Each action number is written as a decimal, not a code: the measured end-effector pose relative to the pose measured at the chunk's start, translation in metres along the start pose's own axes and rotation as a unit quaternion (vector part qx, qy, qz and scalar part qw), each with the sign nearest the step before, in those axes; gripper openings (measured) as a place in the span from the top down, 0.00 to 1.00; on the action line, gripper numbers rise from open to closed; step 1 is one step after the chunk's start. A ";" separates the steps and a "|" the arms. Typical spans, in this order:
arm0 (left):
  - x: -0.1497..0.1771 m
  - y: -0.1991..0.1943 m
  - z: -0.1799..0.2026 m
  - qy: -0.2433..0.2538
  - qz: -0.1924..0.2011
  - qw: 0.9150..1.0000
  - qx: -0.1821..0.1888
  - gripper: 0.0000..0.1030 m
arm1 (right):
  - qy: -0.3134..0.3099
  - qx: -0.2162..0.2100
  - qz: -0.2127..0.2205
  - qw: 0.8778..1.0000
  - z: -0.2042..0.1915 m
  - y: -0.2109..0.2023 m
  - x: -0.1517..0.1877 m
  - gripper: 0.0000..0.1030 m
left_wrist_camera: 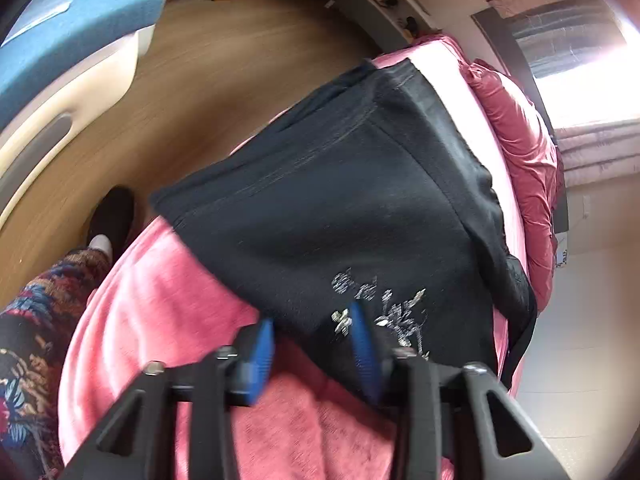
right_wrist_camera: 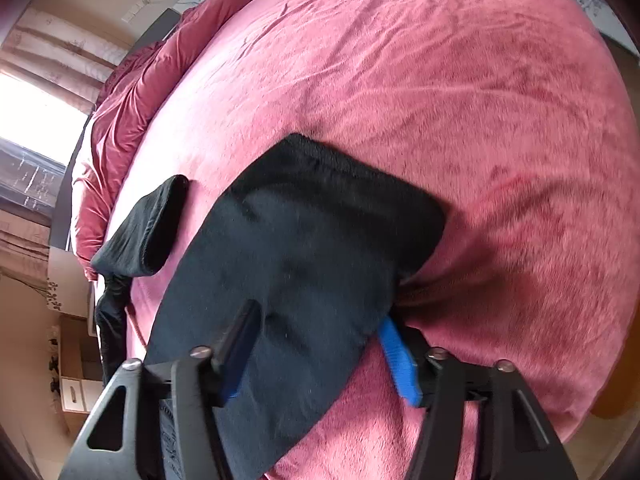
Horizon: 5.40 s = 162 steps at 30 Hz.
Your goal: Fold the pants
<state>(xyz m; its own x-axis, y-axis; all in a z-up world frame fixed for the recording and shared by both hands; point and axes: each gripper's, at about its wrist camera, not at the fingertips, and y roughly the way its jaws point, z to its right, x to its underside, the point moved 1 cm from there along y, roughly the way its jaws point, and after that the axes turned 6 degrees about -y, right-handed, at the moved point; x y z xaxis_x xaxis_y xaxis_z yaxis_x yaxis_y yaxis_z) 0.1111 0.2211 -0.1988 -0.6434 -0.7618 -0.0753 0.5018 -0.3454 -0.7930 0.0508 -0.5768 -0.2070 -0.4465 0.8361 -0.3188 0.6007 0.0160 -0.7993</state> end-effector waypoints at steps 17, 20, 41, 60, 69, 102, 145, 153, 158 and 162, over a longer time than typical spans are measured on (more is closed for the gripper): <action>0.028 -0.069 0.005 0.120 0.013 0.992 -0.029 0.93 | -0.071 0.044 0.018 0.996 0.025 -0.057 0.000 0.92; 0.040 -0.067 -0.006 0.130 -0.007 0.990 -0.049 0.93 | -0.070 0.067 0.008 0.995 0.039 -0.053 0.001 0.92; -0.045 -0.109 0.018 0.137 0.073 0.986 -0.057 0.70 | -0.195 0.026 -0.001 0.981 -0.056 -0.071 0.039 0.43; -0.208 0.051 0.108 -0.007 0.001 1.000 -0.015 0.62 | -0.425 -0.038 -0.200 0.882 -0.213 0.046 0.216 0.41; -0.247 0.108 0.130 0.007 -0.016 0.999 -0.044 0.56 | -0.411 -0.024 -0.210 0.887 -0.228 0.062 0.214 0.39; -0.239 0.111 0.120 0.054 -0.038 0.996 -0.066 0.57 | -0.400 0.000 -0.198 0.895 -0.212 0.051 0.221 0.34; 0.013 -0.116 0.107 0.378 -0.009 0.902 0.208 0.92 | -0.273 -0.169 -0.172 0.932 -0.428 0.115 0.087 0.48; 0.014 -0.125 0.108 0.410 -0.024 0.886 0.214 0.97 | -0.296 -0.095 -0.201 0.929 -0.462 0.160 0.085 0.48; 0.003 -0.114 0.101 0.390 -0.031 0.897 0.205 0.97 | -0.310 -0.085 -0.214 0.922 -0.462 0.171 0.085 0.49; -0.015 -0.096 0.085 0.323 -0.054 0.922 0.204 0.94 | -0.327 -0.082 -0.227 0.914 -0.458 0.175 0.109 0.49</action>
<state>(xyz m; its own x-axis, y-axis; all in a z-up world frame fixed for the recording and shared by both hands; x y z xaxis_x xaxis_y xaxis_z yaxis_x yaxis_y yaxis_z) 0.1220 0.2192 -0.0705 -0.8469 -0.2700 -0.4580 0.5048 -0.6788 -0.5332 0.4110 -0.2321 -0.1480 -0.9427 0.2178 -0.2526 0.3229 0.4058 -0.8550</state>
